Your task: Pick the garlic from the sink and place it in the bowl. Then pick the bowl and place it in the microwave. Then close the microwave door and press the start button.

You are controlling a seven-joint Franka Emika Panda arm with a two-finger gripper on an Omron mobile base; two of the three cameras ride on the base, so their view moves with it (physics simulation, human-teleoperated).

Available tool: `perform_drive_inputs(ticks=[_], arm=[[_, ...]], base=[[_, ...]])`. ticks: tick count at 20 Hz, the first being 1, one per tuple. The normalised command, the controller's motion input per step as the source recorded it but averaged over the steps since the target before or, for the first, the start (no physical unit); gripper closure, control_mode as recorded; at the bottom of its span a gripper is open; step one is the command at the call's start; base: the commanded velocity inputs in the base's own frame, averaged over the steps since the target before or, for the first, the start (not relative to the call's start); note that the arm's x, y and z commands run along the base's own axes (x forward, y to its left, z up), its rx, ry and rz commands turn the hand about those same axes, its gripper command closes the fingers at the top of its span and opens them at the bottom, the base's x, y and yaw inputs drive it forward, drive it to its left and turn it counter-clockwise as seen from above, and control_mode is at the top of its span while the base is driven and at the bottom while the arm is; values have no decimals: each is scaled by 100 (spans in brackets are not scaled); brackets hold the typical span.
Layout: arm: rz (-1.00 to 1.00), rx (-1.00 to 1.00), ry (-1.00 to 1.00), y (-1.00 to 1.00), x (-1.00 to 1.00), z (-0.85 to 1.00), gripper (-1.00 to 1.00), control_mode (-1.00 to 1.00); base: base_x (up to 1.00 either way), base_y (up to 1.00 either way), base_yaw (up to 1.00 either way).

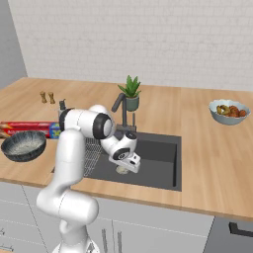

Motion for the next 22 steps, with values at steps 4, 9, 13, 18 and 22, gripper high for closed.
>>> perform_drive_inputs(ticks=[4, 9, 13, 18, 22], arm=[[0, 0, 2, 4, 0, -23, -100, -100], [0, 0, 4, 27, 0, -25, 100, -100], [0, 0, 0, 25, 0, -3, 100, -100], [0, 0, -2, -10, -11, 25, 100, -100], [-6, 0, -11, -50, -12, 74, 100, -100]], base=[[0, 0, 0], [0, 0, 0], [0, 0, 0], [0, 0, 0], [0, 0, 0]])
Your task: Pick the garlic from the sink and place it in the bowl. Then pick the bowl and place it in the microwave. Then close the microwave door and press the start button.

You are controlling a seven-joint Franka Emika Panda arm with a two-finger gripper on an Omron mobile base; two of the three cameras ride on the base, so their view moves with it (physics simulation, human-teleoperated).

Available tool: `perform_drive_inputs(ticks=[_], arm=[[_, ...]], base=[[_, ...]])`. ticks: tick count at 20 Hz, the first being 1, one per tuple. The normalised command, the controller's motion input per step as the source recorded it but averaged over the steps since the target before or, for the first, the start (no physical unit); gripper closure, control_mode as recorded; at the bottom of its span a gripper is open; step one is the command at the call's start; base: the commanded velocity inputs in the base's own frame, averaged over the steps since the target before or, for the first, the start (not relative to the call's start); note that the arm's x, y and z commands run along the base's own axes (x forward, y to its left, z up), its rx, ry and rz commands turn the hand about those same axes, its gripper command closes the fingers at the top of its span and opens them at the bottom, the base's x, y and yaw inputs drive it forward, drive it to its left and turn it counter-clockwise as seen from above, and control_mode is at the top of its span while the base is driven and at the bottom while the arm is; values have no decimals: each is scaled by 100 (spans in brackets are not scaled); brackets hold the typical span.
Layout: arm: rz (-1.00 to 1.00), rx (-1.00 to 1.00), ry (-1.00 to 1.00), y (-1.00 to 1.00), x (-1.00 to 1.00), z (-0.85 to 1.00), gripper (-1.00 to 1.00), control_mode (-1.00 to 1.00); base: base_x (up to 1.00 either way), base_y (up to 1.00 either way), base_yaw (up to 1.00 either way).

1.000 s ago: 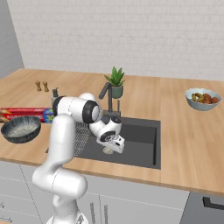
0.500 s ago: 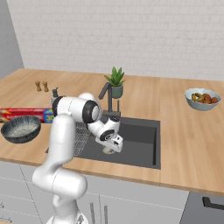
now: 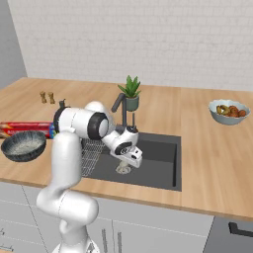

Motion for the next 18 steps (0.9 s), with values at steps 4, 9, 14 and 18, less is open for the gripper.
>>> perform_drive_inputs(ticks=[4, 9, 14, 18], arm=[[-12, 0, -9, -69, -7, 65, 100, -100], [-17, 1, -8, -75, -34, 69, 100, -100], [-19, 4, -7, -40, -75, 94, 100, -100], [-15, 3, -11, -5, -94, 99, 100, -100]], base=[[0, 0, 0], [0, 0, 0], [0, 0, 0], [0, 0, 0]])
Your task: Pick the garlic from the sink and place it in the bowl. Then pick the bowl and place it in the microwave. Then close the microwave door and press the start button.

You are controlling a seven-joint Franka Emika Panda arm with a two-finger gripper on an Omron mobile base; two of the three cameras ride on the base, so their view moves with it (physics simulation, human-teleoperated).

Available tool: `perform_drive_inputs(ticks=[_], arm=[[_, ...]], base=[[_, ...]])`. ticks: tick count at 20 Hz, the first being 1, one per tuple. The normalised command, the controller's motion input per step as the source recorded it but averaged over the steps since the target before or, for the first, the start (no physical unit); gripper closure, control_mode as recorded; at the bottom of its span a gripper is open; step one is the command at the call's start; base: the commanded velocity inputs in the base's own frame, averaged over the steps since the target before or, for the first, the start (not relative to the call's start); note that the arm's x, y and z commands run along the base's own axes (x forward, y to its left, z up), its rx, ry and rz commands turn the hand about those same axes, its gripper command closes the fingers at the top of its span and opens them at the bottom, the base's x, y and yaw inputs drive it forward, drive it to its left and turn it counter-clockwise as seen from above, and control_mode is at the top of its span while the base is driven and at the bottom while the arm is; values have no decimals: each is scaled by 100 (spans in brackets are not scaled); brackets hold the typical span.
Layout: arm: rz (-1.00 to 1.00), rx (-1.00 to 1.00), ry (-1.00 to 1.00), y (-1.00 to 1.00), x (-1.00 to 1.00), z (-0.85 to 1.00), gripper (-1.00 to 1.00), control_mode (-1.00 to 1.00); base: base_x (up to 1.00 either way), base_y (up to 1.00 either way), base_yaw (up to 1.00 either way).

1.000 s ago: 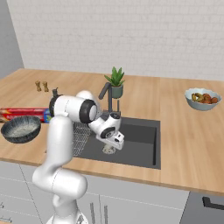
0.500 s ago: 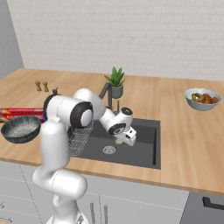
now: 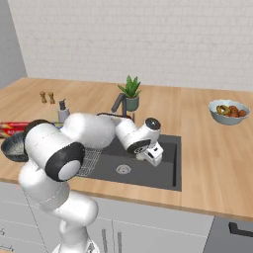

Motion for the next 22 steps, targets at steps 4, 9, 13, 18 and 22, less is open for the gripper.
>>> perform_drive_inputs(ticks=[4, 9, 13, 18, 22], arm=[[-12, 1, -14, 8, -100, 91, 100, -100], [-6, 0, -15, 37, -99, 83, 100, -100], [0, 0, -11, 49, -83, 82, 100, -100], [0, -2, -5, 65, -56, 73, 100, -100], [0, -5, 0, 84, -37, 68, 100, -100]], base=[[0, 0, 0], [0, 0, 0], [0, 0, 0], [0, 0, 0], [0, 0, 0]])
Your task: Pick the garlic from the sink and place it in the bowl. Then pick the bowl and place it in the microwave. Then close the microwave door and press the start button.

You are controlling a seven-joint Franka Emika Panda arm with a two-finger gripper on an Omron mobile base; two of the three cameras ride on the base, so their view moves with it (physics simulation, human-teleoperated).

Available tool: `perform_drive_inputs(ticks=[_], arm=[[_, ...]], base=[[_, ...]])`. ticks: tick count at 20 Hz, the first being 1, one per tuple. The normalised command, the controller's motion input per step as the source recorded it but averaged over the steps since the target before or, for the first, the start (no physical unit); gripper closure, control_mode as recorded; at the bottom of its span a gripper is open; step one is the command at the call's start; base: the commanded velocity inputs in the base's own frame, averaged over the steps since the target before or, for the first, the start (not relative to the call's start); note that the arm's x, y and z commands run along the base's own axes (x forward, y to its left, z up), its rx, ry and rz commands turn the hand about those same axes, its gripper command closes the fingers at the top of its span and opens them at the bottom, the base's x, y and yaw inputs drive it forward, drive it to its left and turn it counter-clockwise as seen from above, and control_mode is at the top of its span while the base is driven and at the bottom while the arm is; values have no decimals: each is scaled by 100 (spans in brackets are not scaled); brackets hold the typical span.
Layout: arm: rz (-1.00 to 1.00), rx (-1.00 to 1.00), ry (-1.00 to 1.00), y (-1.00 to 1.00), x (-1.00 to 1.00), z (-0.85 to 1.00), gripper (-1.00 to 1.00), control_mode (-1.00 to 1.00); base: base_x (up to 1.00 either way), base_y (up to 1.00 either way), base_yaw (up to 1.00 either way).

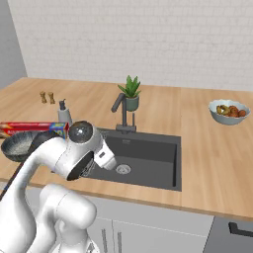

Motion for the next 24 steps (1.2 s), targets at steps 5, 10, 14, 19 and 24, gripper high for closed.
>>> perform_drive_inputs(ticks=[5, 10, 14, 19, 24], arm=[[0, -9, 0, 98, -21, 54, 100, -100], [0, -11, 6, 100, -6, 43, 100, -100], [0, -8, 4, 100, -2, 13, 100, -100], [3, -4, 14, 98, 0, 0, 100, -100], [3, -1, 19, 94, 0, -5, 100, -100]], base=[[0, 0, 0], [0, 0, 0], [0, 0, 0], [0, 0, 0], [0, 0, 0]])
